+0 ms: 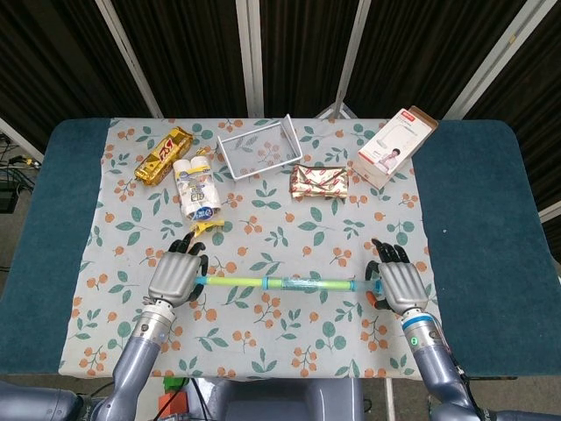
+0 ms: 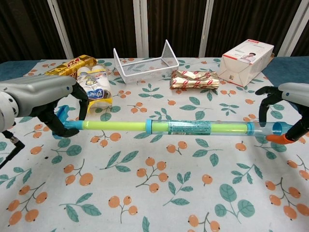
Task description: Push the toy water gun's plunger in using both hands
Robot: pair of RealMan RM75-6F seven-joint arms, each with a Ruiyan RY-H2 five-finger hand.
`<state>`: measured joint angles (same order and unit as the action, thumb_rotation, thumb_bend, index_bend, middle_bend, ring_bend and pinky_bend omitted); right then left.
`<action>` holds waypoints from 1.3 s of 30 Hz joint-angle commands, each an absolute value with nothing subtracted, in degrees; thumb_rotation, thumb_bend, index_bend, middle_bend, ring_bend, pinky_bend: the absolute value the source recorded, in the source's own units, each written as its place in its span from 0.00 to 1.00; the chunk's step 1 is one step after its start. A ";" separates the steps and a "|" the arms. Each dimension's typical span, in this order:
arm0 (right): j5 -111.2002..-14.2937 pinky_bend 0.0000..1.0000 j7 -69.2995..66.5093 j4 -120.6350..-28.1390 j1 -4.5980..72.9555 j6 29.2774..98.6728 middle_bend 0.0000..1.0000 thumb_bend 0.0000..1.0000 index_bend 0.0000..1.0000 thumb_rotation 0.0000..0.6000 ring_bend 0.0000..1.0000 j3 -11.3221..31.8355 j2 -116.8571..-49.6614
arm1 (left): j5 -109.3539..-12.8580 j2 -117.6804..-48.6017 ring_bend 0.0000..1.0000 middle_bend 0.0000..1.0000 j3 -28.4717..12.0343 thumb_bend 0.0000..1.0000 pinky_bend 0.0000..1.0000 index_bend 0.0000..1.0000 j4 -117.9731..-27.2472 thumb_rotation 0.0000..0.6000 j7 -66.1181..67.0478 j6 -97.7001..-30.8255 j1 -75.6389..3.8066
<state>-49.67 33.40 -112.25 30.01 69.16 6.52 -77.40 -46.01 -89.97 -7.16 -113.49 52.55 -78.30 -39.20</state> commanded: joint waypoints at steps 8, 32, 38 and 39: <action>-50.72 0.00 34.17 -114.75 30.27 70.36 0.02 0.38 0.62 1.00 0.00 5.99 -77.48 | -45.64 -91.77 0.05 0.21 -7.85 0.50 0.16 0.61 -113.87 1.00 53.95 -79.64 -40.19; -50.62 0.00 34.63 -116.41 30.72 71.41 0.03 0.38 0.62 1.00 0.00 5.38 -77.39 | -44.36 -94.70 0.05 0.21 -8.40 0.50 0.16 0.61 -114.36 1.00 55.27 -81.43 -41.55; -50.57 0.00 34.62 -116.29 30.77 71.34 0.02 0.38 0.44 1.00 0.00 5.10 -77.32 | -44.45 -95.21 0.05 0.16 -8.08 0.46 0.16 0.52 -114.33 1.00 55.19 -81.70 -41.54; -50.67 0.00 34.68 -116.17 30.76 71.32 0.01 0.38 0.30 1.00 0.00 4.96 -77.28 | -44.52 -95.18 0.05 0.14 -7.95 0.42 0.15 0.47 -114.40 1.00 55.23 -81.70 -41.53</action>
<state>-50.63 34.65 -116.22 30.76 71.33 5.01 -77.31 -44.49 -95.18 -7.97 -114.37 55.22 -81.69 -41.54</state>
